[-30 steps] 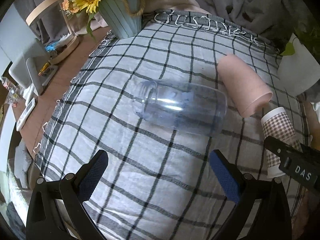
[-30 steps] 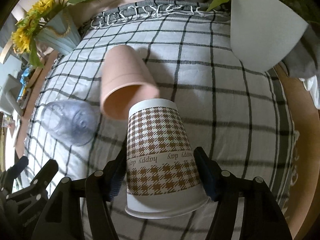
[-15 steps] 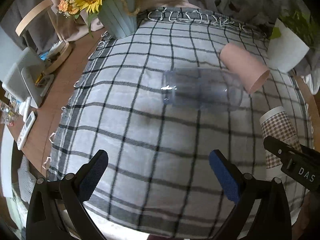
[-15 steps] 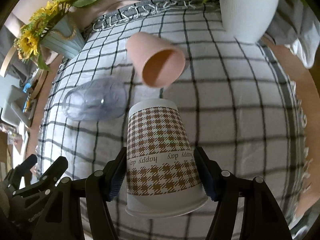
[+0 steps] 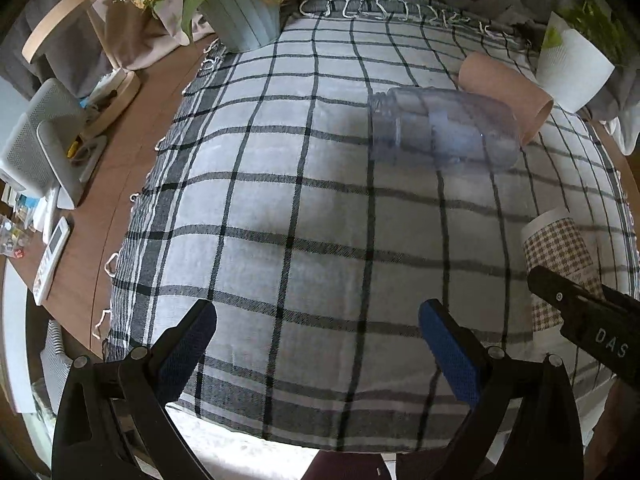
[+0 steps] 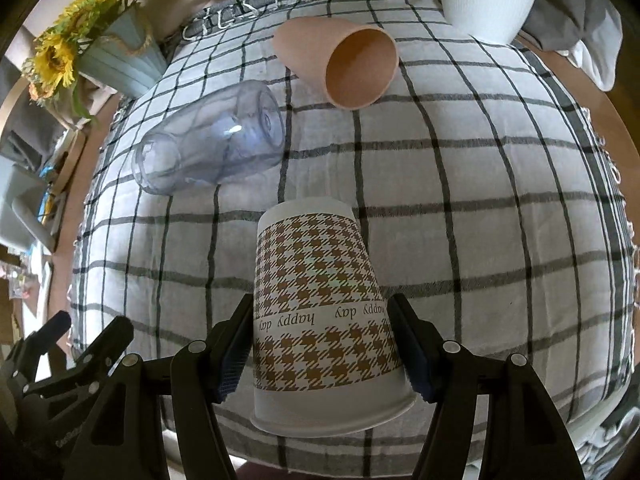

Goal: Flip cup upside down

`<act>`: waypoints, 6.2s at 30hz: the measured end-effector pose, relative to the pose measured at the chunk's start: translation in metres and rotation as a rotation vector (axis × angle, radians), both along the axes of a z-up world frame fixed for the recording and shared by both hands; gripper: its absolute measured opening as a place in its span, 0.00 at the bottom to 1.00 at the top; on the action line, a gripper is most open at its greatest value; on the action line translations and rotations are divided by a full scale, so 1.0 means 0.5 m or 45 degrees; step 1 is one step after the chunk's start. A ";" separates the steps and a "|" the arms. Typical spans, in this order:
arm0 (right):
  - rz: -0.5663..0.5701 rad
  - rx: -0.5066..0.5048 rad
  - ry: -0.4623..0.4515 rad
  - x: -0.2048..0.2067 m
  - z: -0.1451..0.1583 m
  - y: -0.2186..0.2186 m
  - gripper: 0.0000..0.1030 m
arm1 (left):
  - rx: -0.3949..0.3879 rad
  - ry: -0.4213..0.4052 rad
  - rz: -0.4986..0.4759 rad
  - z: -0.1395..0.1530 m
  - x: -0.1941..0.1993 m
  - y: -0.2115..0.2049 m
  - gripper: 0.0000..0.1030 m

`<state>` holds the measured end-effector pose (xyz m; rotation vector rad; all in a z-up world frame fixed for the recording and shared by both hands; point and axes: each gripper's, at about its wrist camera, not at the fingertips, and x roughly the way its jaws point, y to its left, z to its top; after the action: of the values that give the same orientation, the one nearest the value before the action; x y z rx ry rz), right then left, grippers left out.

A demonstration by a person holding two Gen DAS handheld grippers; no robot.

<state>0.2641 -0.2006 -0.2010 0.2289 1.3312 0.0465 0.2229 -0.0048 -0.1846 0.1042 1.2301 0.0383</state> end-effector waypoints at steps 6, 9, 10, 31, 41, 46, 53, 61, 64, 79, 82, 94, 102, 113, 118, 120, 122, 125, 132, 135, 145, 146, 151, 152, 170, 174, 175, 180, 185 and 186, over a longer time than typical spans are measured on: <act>-0.039 0.003 0.019 -0.002 -0.012 0.005 0.64 | 0.012 0.000 -0.011 -0.006 0.002 0.014 1.00; -0.050 0.000 0.017 -0.002 -0.018 0.008 0.64 | 0.011 0.009 -0.020 -0.012 0.002 0.014 1.00; -0.047 0.000 0.016 -0.001 -0.019 0.009 0.64 | 0.009 0.016 -0.026 -0.014 0.002 0.013 1.00; -0.193 -0.055 -0.203 -0.028 0.140 -0.105 0.81 | -0.119 -0.014 -0.146 0.072 0.029 -0.111 1.00; -0.294 -0.042 -0.165 -0.013 0.139 -0.212 0.81 | -0.260 0.165 -0.162 0.043 0.089 -0.224 0.99; -0.307 -0.027 -0.140 0.001 0.120 -0.251 0.80 | -0.270 0.237 -0.142 0.015 0.107 -0.265 0.96; -0.304 0.000 -0.107 0.022 0.094 -0.289 0.81 | -0.249 0.347 -0.119 -0.030 0.132 -0.292 0.87; -0.274 0.012 -0.093 0.038 0.080 -0.303 0.81 | -0.272 0.413 -0.083 -0.064 0.135 -0.301 0.69; -0.265 0.012 -0.088 0.040 0.078 -0.305 0.81 | -0.266 0.408 -0.091 -0.068 0.131 -0.305 0.56; -0.230 0.023 -0.128 0.030 0.102 -0.308 0.81 | -0.250 0.177 -0.115 0.034 0.098 -0.297 0.53; -0.223 0.021 -0.143 0.028 0.110 -0.309 0.81 | -0.245 0.139 -0.132 0.053 0.099 -0.294 0.53; -0.134 -0.030 -0.169 0.016 0.117 -0.305 0.81 | -0.224 0.051 -0.157 0.054 0.034 -0.310 0.52; -0.120 -0.039 -0.162 0.008 0.113 -0.310 0.81 | -0.246 0.036 -0.122 0.051 0.040 -0.307 0.52; -0.086 -0.027 -0.169 0.005 0.117 -0.306 0.81 | -0.248 0.023 -0.096 0.051 0.034 -0.304 0.53; -0.080 -0.023 -0.171 0.005 0.119 -0.308 0.81 | -0.230 0.035 -0.102 0.044 0.034 -0.311 0.59; -0.081 -0.027 -0.171 0.005 0.119 -0.308 0.81 | -0.234 0.023 -0.096 0.045 0.033 -0.312 0.68; -0.080 -0.028 -0.175 0.005 0.121 -0.310 0.80 | -0.238 0.016 -0.091 0.046 0.033 -0.312 0.74; -0.081 -0.028 -0.177 0.005 0.122 -0.314 0.81 | -0.232 0.016 -0.093 0.046 0.035 -0.315 0.74; -0.081 -0.031 -0.191 -0.001 0.132 -0.314 0.81 | -0.201 -0.074 -0.069 0.075 0.014 -0.299 0.79; -0.080 -0.047 -0.221 -0.011 0.152 -0.308 0.81 | -0.187 -0.170 -0.047 0.110 -0.013 -0.280 0.88; -0.097 -0.123 -0.449 -0.117 0.268 -0.229 0.91 | -0.179 -0.557 -0.005 0.243 -0.135 -0.167 0.99; -0.101 -0.128 -0.470 -0.126 0.277 -0.221 0.91 | -0.195 -0.589 0.011 0.253 -0.148 -0.152 0.99; -0.134 -0.171 -0.592 -0.210 0.326 -0.161 0.91 | -0.249 -0.664 0.050 0.282 -0.209 -0.066 0.99; -0.146 -0.172 -0.607 -0.228 0.333 -0.150 0.91 | -0.240 -0.666 0.044 0.285 -0.221 -0.054 1.00; -0.275 -0.274 -0.715 -0.502 0.409 -0.013 0.95 | -0.125 -0.692 -0.138 0.322 -0.431 0.043 1.00; -0.254 -0.288 -0.755 -0.534 0.431 0.000 0.95 | -0.109 -0.736 -0.117 0.339 -0.463 0.053 1.00; -0.248 -0.287 -0.766 -0.541 0.435 0.003 0.95 | -0.101 -0.755 -0.114 0.344 -0.473 0.054 1.00; -0.198 -0.297 -0.817 -0.564 0.453 0.013 0.95 | -0.069 -0.801 -0.079 0.357 -0.502 0.055 1.00; -0.184 -0.302 -0.834 -0.577 0.465 0.008 0.95 | -0.093 -0.808 -0.075 0.363 -0.519 0.052 1.00; -0.186 -0.299 -0.838 -0.581 0.467 0.005 0.95 | -0.092 -0.809 -0.082 0.363 -0.521 0.049 1.00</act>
<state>-0.0263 -0.1980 0.0323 0.0955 0.6539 -0.1474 -0.0377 0.0200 -0.0030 0.0612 0.5923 -0.0284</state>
